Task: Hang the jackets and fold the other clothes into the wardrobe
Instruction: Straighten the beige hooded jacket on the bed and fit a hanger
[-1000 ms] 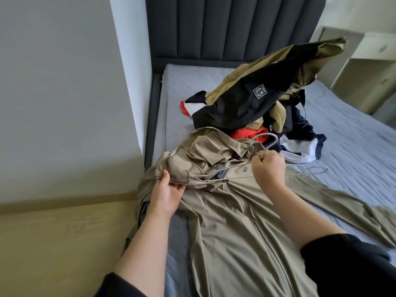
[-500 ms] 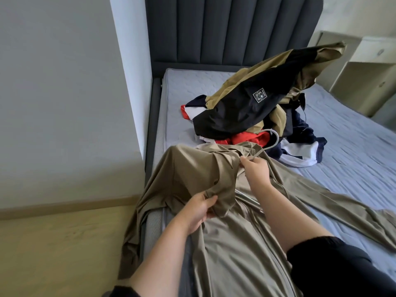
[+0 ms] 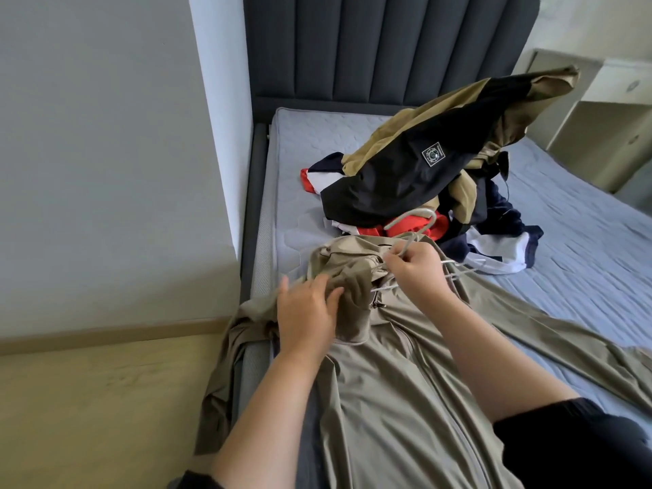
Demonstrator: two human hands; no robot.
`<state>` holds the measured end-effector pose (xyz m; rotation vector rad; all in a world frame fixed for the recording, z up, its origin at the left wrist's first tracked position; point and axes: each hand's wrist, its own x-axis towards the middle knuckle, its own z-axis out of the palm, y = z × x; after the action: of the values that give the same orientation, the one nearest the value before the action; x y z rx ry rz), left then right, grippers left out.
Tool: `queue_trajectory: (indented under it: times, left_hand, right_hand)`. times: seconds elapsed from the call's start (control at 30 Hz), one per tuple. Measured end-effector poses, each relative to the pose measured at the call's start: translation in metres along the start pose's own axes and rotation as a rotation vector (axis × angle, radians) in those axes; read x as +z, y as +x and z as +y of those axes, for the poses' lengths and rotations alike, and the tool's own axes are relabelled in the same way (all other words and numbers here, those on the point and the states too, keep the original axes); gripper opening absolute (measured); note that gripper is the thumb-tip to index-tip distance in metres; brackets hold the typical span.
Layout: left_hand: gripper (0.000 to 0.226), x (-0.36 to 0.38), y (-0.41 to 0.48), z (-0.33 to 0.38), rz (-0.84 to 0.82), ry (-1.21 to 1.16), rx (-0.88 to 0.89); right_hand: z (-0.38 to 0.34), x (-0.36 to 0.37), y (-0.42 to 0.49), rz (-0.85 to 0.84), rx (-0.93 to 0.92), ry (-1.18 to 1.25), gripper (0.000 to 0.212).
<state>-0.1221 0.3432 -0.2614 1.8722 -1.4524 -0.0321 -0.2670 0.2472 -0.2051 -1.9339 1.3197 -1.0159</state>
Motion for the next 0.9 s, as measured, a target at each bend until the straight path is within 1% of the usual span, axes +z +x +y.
queue_trajectory:
  times: [0.07,0.17,0.33,0.4,0.47,0.53,0.6,0.67,0.7,0.73,0.8,0.9]
  left_hand:
    - [0.022,-0.001,0.001,0.001,-0.035,-0.078,-0.031]
    - [0.024,0.001,0.001,0.002,-0.031,-0.078,-0.074]
    - [0.025,0.002,0.005,-0.004,-0.066,-0.164,-0.079]
    - [0.024,0.007,0.006,-0.004,-0.080,-0.165,-0.092]
    - [0.024,0.014,0.007,-0.006,-0.076,-0.129,-0.144]
    - [0.025,0.019,0.008,-0.012,-0.062,-0.053,-0.233]
    - [0.025,0.024,0.008,-0.021,-0.050,0.002,-0.323]
    - [0.028,0.027,0.005,-0.028,-0.018,0.006,-0.429]
    - [0.033,0.029,0.005,-0.031,-0.001,-0.016,-0.490]
    - [0.037,0.031,0.005,-0.035,0.017,-0.051,-0.547]
    - [0.036,0.035,0.008,-0.042,0.048,-0.125,-0.633]
    - [0.031,0.041,0.013,-0.050,0.068,-0.149,-0.650]
  right_hand:
    - [-0.009,0.006,-0.002,-0.045,-0.051,-0.065,0.026]
    - [-0.023,0.015,-0.001,-0.106,-0.134,-0.169,0.024]
    - [-0.024,0.018,0.004,-0.175,-0.114,-0.226,0.026]
    - [-0.021,0.019,0.007,-0.197,-0.117,-0.245,0.027]
    - [-0.015,0.021,0.010,-0.221,-0.133,-0.235,0.026]
    - [-0.002,0.024,0.012,-0.197,-0.144,-0.227,0.024]
    - [0.020,0.024,0.012,-0.058,-0.120,-0.253,0.032]
    - [0.048,0.021,0.011,0.123,0.029,-0.219,0.032]
    - [0.063,0.019,0.011,0.170,0.149,-0.185,0.032]
    - [0.079,0.018,0.011,0.180,0.267,-0.152,0.033]
    - [0.105,0.018,0.012,0.115,0.460,-0.092,0.033]
    - [0.126,0.025,0.019,0.016,0.593,0.029,0.023]
